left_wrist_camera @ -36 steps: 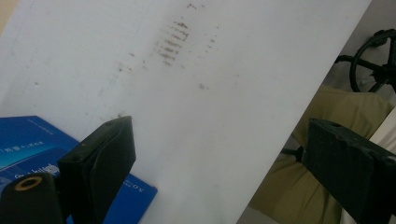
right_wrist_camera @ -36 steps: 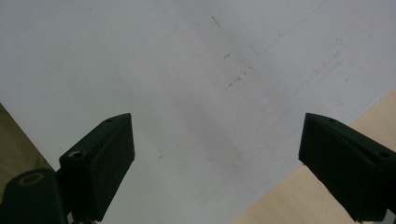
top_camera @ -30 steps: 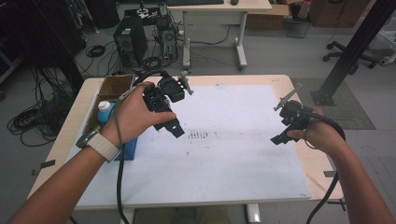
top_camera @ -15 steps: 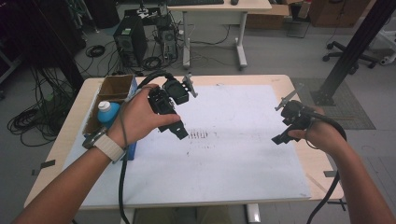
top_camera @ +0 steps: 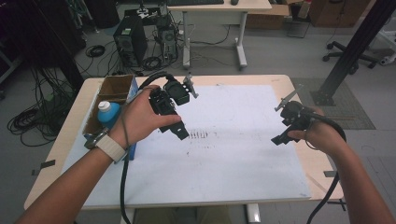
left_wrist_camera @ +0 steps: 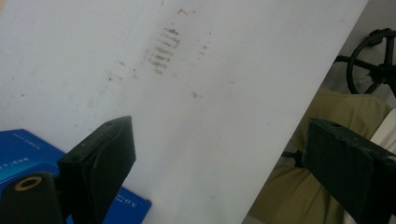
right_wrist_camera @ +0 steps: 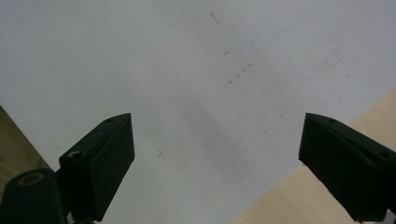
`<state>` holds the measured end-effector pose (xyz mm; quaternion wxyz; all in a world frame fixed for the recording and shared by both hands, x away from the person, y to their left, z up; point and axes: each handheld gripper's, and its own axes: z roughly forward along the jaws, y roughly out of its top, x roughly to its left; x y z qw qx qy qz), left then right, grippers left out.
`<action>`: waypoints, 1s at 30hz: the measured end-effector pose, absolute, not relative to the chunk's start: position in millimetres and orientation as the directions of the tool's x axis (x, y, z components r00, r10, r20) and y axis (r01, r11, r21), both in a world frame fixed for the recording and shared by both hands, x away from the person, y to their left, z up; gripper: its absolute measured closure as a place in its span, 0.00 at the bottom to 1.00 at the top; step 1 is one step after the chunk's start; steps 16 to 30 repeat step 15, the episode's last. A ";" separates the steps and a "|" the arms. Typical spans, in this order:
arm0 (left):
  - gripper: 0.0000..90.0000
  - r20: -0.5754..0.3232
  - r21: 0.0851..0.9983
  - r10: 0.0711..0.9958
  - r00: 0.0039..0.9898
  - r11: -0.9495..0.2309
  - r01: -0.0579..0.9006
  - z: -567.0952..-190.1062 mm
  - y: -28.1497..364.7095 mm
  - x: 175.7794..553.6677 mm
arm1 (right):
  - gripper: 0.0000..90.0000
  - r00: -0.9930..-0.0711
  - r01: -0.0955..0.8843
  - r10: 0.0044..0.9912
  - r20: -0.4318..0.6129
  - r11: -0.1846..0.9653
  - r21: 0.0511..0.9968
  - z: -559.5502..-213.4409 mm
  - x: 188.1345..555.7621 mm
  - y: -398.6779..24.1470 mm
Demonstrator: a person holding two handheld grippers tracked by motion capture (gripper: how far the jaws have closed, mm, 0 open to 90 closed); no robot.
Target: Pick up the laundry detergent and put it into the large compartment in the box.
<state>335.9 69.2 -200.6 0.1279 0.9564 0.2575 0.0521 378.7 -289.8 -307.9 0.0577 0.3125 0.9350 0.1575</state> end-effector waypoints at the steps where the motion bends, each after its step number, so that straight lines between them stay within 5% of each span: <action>1: 0.11 0.032 0.272 0.505 0.863 -0.835 0.479 -200.7 69.5 336.4 | 0.12 -0.798 0.566 0.603 -0.009 0.755 0.330 -307.9 378.7 -289.8; 30: 0.11 0.020 0.277 0.511 0.860 -0.829 0.486 -202.2 70.2 340.6 | 0.12 -0.790 0.577 0.613 -0.004 0.746 0.334 -311.9 375.1 -296.0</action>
